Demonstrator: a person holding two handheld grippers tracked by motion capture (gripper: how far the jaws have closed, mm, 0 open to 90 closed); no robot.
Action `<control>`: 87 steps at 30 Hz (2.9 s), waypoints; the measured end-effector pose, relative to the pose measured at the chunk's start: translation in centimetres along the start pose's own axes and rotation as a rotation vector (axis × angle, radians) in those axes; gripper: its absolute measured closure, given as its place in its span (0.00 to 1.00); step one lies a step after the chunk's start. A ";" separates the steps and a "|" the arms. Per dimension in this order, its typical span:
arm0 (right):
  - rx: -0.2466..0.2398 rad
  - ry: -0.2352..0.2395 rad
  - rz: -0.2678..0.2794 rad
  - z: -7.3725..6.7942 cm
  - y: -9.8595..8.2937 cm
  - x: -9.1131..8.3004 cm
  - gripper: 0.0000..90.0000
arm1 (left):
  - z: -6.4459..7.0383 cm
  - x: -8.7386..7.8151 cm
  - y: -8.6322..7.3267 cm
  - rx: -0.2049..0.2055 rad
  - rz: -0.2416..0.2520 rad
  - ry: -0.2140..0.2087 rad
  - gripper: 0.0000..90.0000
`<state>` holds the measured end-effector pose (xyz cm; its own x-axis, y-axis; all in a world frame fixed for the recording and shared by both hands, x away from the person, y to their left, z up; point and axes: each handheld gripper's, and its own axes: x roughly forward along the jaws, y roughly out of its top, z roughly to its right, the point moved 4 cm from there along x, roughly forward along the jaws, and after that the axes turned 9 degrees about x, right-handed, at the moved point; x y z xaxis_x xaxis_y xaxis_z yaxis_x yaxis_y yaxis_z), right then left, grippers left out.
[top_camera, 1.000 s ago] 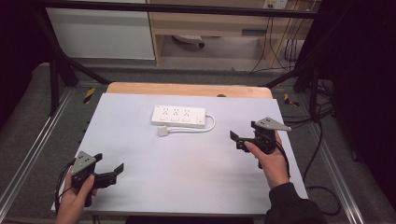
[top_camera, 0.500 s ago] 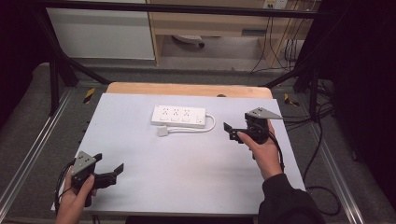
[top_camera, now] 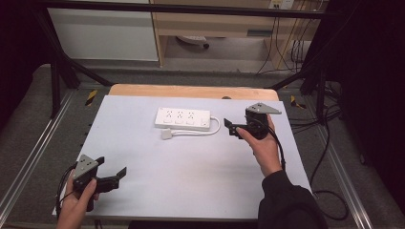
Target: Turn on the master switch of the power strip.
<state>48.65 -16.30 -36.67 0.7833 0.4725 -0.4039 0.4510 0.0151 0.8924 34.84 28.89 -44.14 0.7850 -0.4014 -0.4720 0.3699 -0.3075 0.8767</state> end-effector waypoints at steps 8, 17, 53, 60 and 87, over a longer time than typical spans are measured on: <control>-0.009 -0.001 0.006 -0.2 0.4 1.0 0.14 | 0.0 0.0 0.0 0.001 0.001 -0.001 0.08; -0.005 -0.005 0.029 -0.3 0.9 1.9 0.28 | 0.0 0.0 0.0 0.000 0.003 -0.002 0.08; -0.016 -0.043 0.065 -0.4 1.5 6.0 0.78 | -0.1 -0.1 0.0 -0.004 0.006 0.004 0.08; -0.006 -0.047 0.080 -0.5 2.0 7.4 0.88 | -0.1 -0.1 0.0 0.006 0.002 0.010 0.08; 0.001 -0.048 0.068 -0.5 1.4 9.8 0.98 | -0.2 -0.2 0.0 -0.003 0.009 0.008 0.07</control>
<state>56.78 -11.22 -39.32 0.8317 0.4294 -0.3520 0.3967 -0.0159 0.9178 34.82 29.14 -44.05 0.7921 -0.3977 -0.4630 0.3641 -0.3010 0.8814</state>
